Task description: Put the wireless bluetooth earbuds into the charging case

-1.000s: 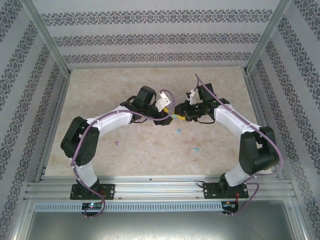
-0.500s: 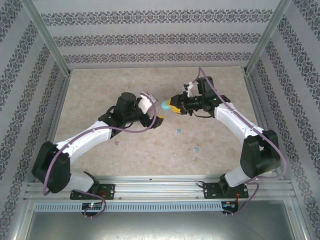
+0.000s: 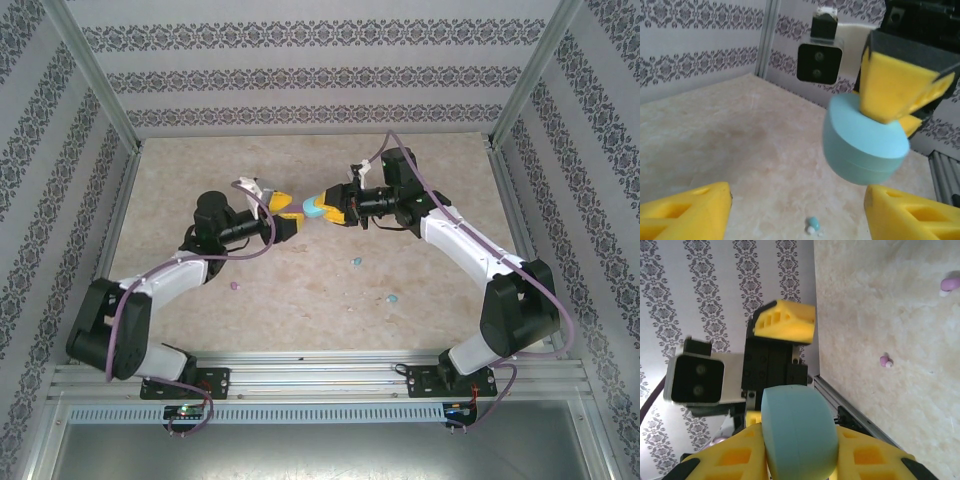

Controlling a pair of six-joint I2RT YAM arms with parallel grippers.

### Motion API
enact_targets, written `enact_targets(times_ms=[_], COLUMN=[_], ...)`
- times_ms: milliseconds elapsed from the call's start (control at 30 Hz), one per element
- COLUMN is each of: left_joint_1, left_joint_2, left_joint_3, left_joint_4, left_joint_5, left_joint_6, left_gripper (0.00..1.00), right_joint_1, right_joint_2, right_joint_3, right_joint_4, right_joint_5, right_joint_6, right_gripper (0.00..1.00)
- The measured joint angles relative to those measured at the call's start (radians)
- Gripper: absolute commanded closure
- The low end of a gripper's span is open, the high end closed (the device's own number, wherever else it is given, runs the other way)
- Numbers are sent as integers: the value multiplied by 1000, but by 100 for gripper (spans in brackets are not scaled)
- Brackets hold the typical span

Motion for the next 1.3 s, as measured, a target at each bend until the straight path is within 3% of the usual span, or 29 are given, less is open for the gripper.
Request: enact_targets(times_ms=[167,400,633,1000,1300], left_joint_1=[10,8,-49,-51,-62], left_joint_2=[68,56,44,65,72], left_joint_3=[59,89,100,137,138], left_joint_4=[51,24,5,50,49], left_joint_5=[84,101,110,110,109], left_joint_6=[-55,4,37,9,9], left_gripper=[31,29,34,44,44], right_joint_1=[-6,-6,0,11,13], right_joint_2=[-13,-33,-30,-26,-26], right_joint_3=[0,0,0,-2,-8], right_joint_4=[9,45,101,122,135], right_joint_5=[0,2,5,6,8], right_joint_6=[23,66,104,113,127], right_gripper=[78,78,78,78,78])
